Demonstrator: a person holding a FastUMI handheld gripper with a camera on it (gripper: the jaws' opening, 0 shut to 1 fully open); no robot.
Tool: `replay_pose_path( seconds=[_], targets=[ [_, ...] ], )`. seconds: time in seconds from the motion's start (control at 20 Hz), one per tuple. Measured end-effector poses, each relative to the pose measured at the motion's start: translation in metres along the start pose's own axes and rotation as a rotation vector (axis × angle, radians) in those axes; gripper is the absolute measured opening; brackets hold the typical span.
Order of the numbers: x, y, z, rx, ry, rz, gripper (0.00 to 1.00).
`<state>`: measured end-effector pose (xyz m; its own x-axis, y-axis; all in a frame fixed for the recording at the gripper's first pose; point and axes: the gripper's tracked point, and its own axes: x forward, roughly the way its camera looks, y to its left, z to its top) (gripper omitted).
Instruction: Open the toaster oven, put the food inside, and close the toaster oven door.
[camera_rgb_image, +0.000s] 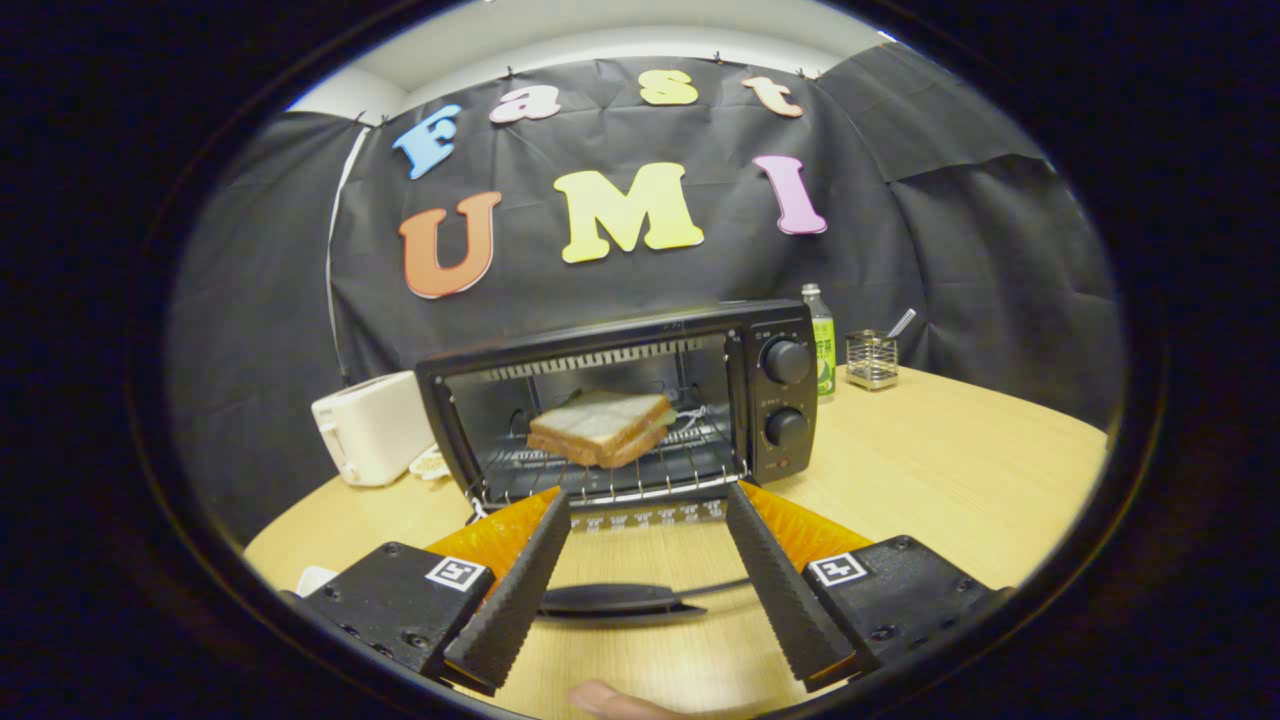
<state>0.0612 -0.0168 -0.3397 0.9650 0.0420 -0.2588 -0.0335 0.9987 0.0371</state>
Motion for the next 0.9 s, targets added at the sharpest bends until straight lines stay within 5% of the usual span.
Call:
replay_pose_path(
  seconds=[0.55,0.9],
  targets=[
    [-0.022,0.025,-0.075,-0.045,0.322,0.071,1.00],
    [-0.023,0.022,-0.088,-0.170,0.399,-0.005,1.00]
  ],
)
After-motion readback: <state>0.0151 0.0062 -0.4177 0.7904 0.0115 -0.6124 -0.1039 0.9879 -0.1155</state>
